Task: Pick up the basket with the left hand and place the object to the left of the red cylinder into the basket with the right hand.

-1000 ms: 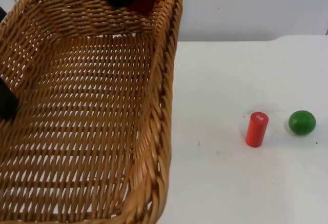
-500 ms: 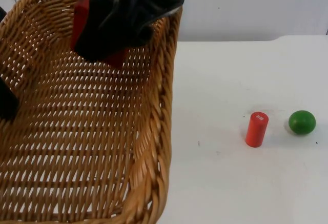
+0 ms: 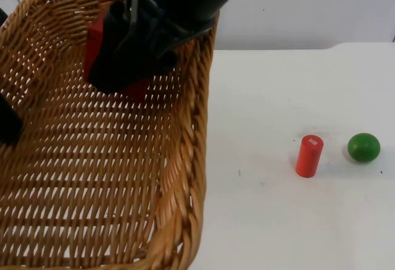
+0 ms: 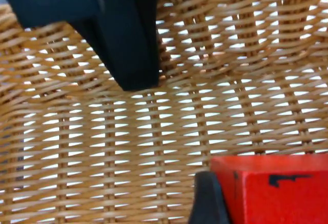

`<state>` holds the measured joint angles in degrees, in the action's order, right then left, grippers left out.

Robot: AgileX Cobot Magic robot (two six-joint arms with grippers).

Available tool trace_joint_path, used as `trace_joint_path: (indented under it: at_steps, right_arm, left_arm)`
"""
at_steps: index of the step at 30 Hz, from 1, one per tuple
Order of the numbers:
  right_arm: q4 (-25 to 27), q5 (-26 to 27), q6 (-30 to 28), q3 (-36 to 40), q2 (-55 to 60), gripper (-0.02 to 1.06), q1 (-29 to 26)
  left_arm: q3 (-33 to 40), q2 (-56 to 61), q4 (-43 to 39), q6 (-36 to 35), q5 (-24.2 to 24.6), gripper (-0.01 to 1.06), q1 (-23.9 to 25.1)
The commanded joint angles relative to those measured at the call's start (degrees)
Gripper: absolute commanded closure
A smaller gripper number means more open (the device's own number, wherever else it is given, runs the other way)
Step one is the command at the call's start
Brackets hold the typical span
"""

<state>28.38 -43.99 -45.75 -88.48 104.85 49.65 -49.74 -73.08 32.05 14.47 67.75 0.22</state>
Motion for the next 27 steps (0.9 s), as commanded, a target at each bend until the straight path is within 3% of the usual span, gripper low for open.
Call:
trace_joint_path:
  at_steps: [1, 7, 17, 27]
  right_arm:
    - [0.33, -0.25, 0.49, -0.44, -0.22, 0.50, 0.38]
    - [0.28, 0.44, 1.81, -0.44, -0.22, 0.36, 0.38]
    - [0.04, 0.54, 1.81, -0.44, -2.00, 0.36, 0.38]
    - [-1.57, -0.55, 2.89, -0.44, -11.03, 0.36, 0.05]
  left_arm:
    - [-0.03, 0.54, 1.82, 0.20, -0.07, 1.05, -0.22]
    - [-0.03, 0.54, 1.82, 0.20, 0.03, 1.05, -0.22]
    - [-0.03, 0.54, 1.82, 0.20, 0.59, 1.05, -0.22]
    - [-0.03, 0.54, 1.82, 0.20, 0.69, 1.05, -0.22]
